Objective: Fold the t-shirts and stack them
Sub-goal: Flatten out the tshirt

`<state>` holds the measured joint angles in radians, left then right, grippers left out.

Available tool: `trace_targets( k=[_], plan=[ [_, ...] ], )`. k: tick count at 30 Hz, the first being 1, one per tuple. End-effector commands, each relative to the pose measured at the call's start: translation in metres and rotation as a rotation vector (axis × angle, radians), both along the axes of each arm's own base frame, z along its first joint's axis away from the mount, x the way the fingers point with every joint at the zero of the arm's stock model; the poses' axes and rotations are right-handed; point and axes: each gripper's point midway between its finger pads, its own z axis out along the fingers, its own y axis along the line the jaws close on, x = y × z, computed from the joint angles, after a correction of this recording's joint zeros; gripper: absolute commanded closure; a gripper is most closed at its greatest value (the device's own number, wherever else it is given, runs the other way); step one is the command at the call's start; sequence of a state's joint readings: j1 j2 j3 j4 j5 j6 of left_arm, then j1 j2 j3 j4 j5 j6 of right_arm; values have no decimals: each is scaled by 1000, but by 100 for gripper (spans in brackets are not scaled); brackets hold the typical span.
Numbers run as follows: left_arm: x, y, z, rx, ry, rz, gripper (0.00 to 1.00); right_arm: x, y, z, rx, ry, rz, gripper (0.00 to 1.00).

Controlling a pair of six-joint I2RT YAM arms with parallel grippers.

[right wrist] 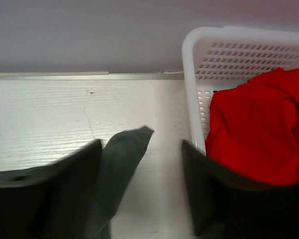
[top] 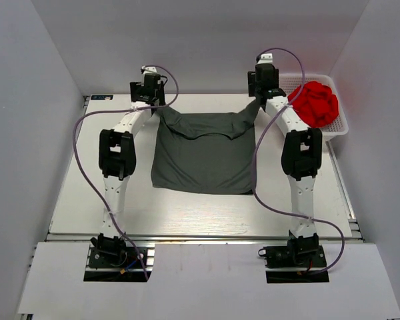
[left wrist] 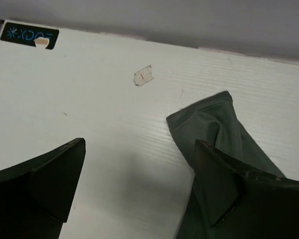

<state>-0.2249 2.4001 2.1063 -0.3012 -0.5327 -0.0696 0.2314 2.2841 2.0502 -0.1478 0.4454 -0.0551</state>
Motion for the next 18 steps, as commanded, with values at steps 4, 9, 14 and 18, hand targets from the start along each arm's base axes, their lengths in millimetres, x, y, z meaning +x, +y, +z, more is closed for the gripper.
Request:
trace_targets(
  k=[4, 9, 14, 18],
  plan=[
    [-42, -4, 38, -148, 67, -49, 0, -35, 20, 21, 39, 53, 65, 10],
    [-117, -52, 15, -322, 178, -234, 0, -96, 48, 23, 185, 108, 186, 10],
    [-173, -104, -11, -536, 286, -413, 0, -179, 96, -53, 374, 419, 338, 10],
    [-226, -128, -38, -601, 387, -487, 0, -203, 104, -92, 419, 537, 295, 10]
  ],
)
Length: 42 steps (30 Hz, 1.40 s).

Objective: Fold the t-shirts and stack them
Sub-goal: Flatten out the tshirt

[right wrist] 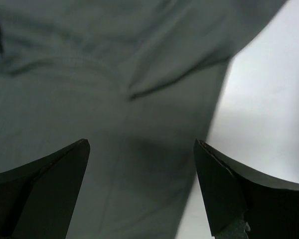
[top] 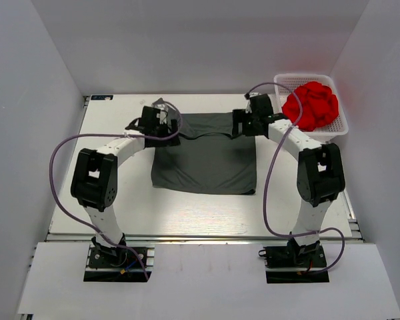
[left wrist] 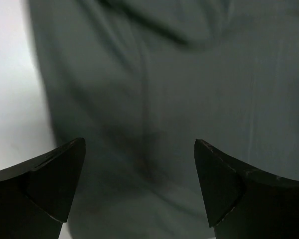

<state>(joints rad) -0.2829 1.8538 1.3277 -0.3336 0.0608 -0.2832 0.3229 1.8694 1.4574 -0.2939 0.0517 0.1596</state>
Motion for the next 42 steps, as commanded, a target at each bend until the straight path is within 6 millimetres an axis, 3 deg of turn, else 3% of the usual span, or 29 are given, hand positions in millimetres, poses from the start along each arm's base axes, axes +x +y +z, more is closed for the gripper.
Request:
trace_targets(
  k=[1, 2, 4, 7, 11, 13, 14, 15, 18, 19, 20, 21, 22, 24, 25, 26, 27, 29, 31, 32, 36, 37, 38, 40, 41, 42],
  plan=[
    [-45, -35, 7, -150, 38, -101, 0, -36, 22, -40, 98, 182, 10, 10],
    [-56, -34, -3, -169, 62, -86, 0, -50, 21, -58, 105, 231, 11, 10],
    [-68, -37, -6, -190, 73, -94, 0, -62, 21, -70, 126, 272, -1, 10],
    [-93, -31, -30, -191, 151, -75, 0, -83, 10, -82, 105, 306, -37, 10],
    [-104, -21, -47, -165, 198, -15, 0, -125, 6, -91, 131, 367, -26, 10],
    [-99, -10, -53, -135, 195, 27, 0, -152, 4, -103, 132, 426, -20, 10],
    [-97, -4, -58, -109, 195, 60, 0, -160, 7, -97, 155, 423, -3, 10],
    [-90, 1, -59, -82, 180, 85, 0, -190, 3, -115, 144, 494, 4, 10],
    [-65, 2, -55, -64, 160, 98, 0, -247, 11, -119, 201, 607, 98, 10],
    [-45, -1, -43, -59, 103, 82, 0, -263, 17, -114, 204, 621, 142, 10],
    [-36, -4, -52, -50, 105, 73, 0, -282, 15, -120, 196, 660, 154, 10],
    [-27, -7, -53, -51, 101, 72, 0, -304, 15, -113, 191, 688, 191, 10],
    [-6, -14, -37, -59, 61, 44, 0, -321, 17, -113, 178, 718, 228, 10],
    [12, -21, -42, -54, 51, 17, 0, -346, 25, -96, 205, 733, 320, 10],
    [27, -31, -28, -69, -5, -38, 0, -359, 28, -94, 206, 746, 369, 10],
    [29, -38, -28, -77, -7, -54, 0, -371, 36, -85, 237, 762, 428, 10],
    [36, -45, -19, -96, -27, -81, 0, -373, 44, -69, 282, 711, 477, 10],
    [42, -49, -7, -108, -67, -101, 0, -374, 52, -55, 282, 637, 541, 10],
    [42, -48, 7, -107, -103, -113, 0, -350, 57, -37, 229, 511, 553, 10],
    [43, -48, 31, -112, -150, -121, 0, -332, 59, -27, 191, 435, 549, 10],
    [16, -18, 51, -38, -159, -22, 0, -256, 62, -4, 39, 209, 428, 10],
    [7, -11, 51, -29, -148, 8, 0, -228, 76, 8, 34, 150, 400, 10],
    [-10, -1, 35, -18, -98, 60, 0, -204, 68, 10, -30, 89, 326, 10],
    [-28, 12, 41, -28, -96, 107, 0, -174, 79, 5, -72, 66, 284, 10],
    [-44, 28, 24, 13, -51, 179, 0, -155, 84, 19, -93, 10, 273, 10],
    [-51, 34, 21, 27, -39, 210, 0, -148, 87, 4, -127, 38, 266, 10]
  ],
)
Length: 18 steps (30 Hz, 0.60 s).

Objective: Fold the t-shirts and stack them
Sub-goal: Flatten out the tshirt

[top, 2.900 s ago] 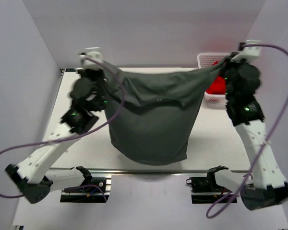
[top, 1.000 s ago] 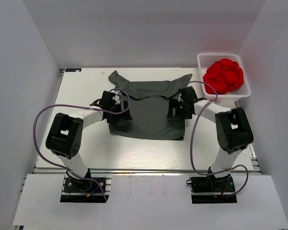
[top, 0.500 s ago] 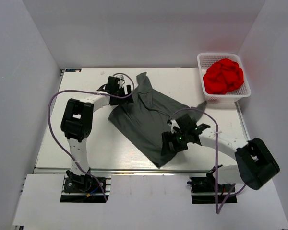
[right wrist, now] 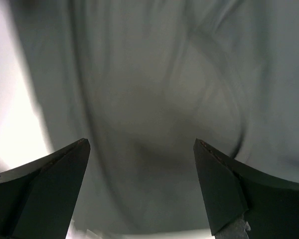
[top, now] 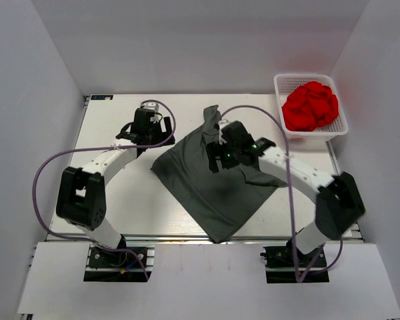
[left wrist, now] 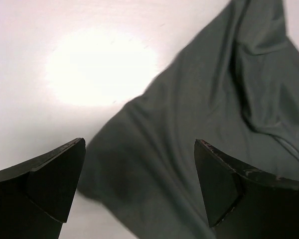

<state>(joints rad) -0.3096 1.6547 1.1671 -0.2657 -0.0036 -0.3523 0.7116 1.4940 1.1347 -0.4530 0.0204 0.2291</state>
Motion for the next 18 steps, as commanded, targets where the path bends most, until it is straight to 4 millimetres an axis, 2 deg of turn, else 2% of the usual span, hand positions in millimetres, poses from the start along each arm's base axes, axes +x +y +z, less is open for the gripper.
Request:
trace_targets(
  k=[1, 3, 4, 5, 7, 8, 9, 10, 11, 12, 13, 14, 15, 16, 18],
  plan=[
    [-34, 38, -18, 71, 77, 176, 0, 69, 6, 11, -108, -154, -102, 10],
    [-46, 47, -29, 93, 115, 217, 0, 92, 18, 9, -126, -176, -109, 10],
    [-50, 53, -36, 111, 127, 240, 0, 99, 20, -6, -154, -154, -110, 10],
    [-55, 55, -42, 115, 157, 262, 0, 117, 33, 4, -133, -179, -114, 12],
    [-58, 64, -52, 133, 183, 304, 0, 130, 36, 0, -158, -182, -125, 12],
    [-61, 65, -58, 138, 208, 310, 0, 144, 46, -6, -170, -177, -124, 13],
    [-57, 67, -57, 123, 200, 331, 1, 150, 47, -6, -177, -184, -128, 13],
    [-59, 72, -66, 130, 217, 342, 1, 154, 49, -28, -208, -154, -122, 13],
    [-57, 71, -65, 117, 210, 352, 4, 164, 56, -14, -183, -184, -131, 14],
    [-58, 70, -75, 103, 235, 344, 8, 168, 58, -30, -204, -166, -129, 14],
    [-57, 68, -75, 91, 230, 337, 10, 173, 62, -19, -183, -187, -135, 16],
    [-58, 66, -80, 91, 247, 330, 12, 180, 65, -23, -183, -191, -141, 16],
    [-57, 64, -84, 83, 254, 321, 18, 183, 65, -31, -192, -184, -143, 18],
    [-57, 64, -84, 83, 254, 321, 21, 188, 68, -27, -183, -194, -146, 18],
    [-67, 65, -97, 92, 291, 315, 28, 195, 70, -33, -185, -195, -151, 20]
  ],
)
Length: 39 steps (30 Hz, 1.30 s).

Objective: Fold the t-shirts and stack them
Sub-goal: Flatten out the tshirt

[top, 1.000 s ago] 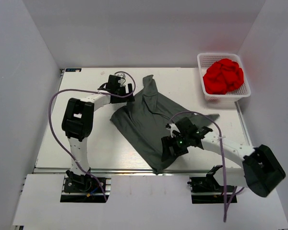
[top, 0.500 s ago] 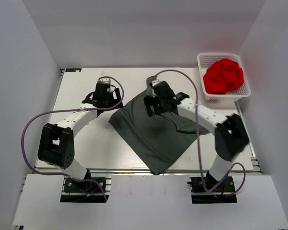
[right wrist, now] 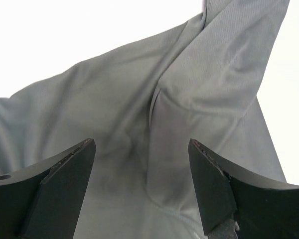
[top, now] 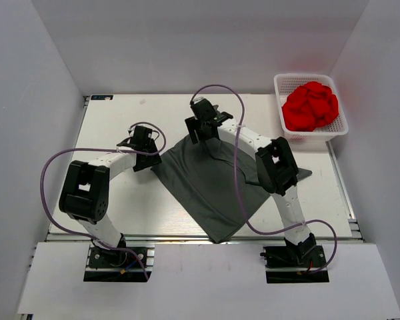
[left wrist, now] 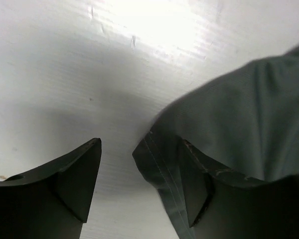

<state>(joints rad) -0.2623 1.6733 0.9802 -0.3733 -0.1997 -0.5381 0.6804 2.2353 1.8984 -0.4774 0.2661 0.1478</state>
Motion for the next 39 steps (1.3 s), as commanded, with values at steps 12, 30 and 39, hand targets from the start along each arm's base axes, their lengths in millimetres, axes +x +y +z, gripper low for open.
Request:
trace_targets(
  k=[12, 30, 39],
  plan=[
    [-16, -8, -43, -36, 90, -38, 45, 33, -3, -23, -25, -32, -96, 29],
    [19, -24, 26, -71, -169, -108, 100, 43, -36, 40, 34, -167, -134, 97],
    [19, -8, 39, -31, -197, -52, 100, 22, -26, 27, 91, -93, 54, 84]
  ],
)
